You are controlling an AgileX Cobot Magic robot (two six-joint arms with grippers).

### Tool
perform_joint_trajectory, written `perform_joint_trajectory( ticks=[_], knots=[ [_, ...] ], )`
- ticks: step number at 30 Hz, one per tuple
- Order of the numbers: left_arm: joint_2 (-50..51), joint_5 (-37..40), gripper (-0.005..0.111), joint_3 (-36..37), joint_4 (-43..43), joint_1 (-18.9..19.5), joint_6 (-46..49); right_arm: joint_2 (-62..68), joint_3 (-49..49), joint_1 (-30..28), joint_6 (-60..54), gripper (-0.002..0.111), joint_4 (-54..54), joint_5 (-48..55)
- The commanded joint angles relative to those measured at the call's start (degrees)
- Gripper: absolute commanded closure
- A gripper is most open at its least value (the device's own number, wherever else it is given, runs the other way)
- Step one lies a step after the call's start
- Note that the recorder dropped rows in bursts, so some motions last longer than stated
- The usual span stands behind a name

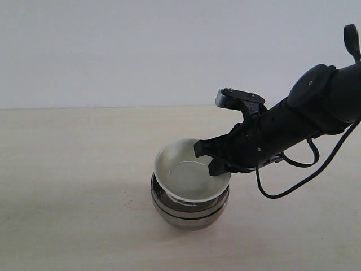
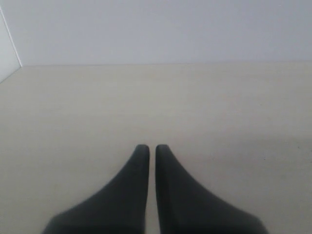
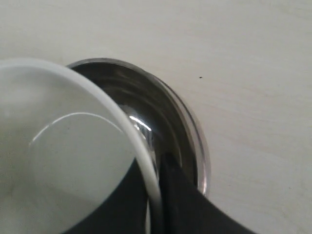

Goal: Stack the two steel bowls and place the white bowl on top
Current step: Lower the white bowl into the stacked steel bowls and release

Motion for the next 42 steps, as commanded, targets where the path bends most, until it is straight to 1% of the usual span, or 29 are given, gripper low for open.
perform_joint_trajectory(
  ticks=[1, 17, 28, 32, 35, 40, 42],
  knots=[
    [-0.21, -0.11, 0.103, 0.23, -0.4, 0.16, 0.19, -0.16, -0.32, 0.04, 0.1, 0.108, -0.08, 0.07],
    [-0.21, -0.11, 0.103, 0.23, -0.4, 0.16, 0.19, -0.16, -0.32, 0.04, -0.28, 0.108, -0.08, 0.81],
    [-0.21, -0.11, 0.103, 0.23, -0.4, 0.16, 0.19, -0.16, -0.75, 0.04, -0.93, 0.108, -0.2, -1.43],
    [-0.21, -0.11, 0.103, 0.23, -0.4, 0.16, 0.19, -0.28, -5.1, 0.04, 0.89, 0.108, -2.66, 1.86],
    [-0.21, -0.11, 0.103, 0.23, -0.4, 0.16, 0.19, -0.28, -6.02, 0.73, 2.6, 0.108, -4.64, 2.24],
    [-0.21, -0.11, 0.103, 0.23, -0.4, 0.16, 0.19, -0.04, -6.02, 1.32, 11.62, 0.108, -15.12, 3.02],
    [-0.21, -0.11, 0.103, 0.23, -0.4, 0.16, 0.19, 0.06, -6.02, 1.32, 13.22, 0.108, -16.36, 4.35]
  ],
)
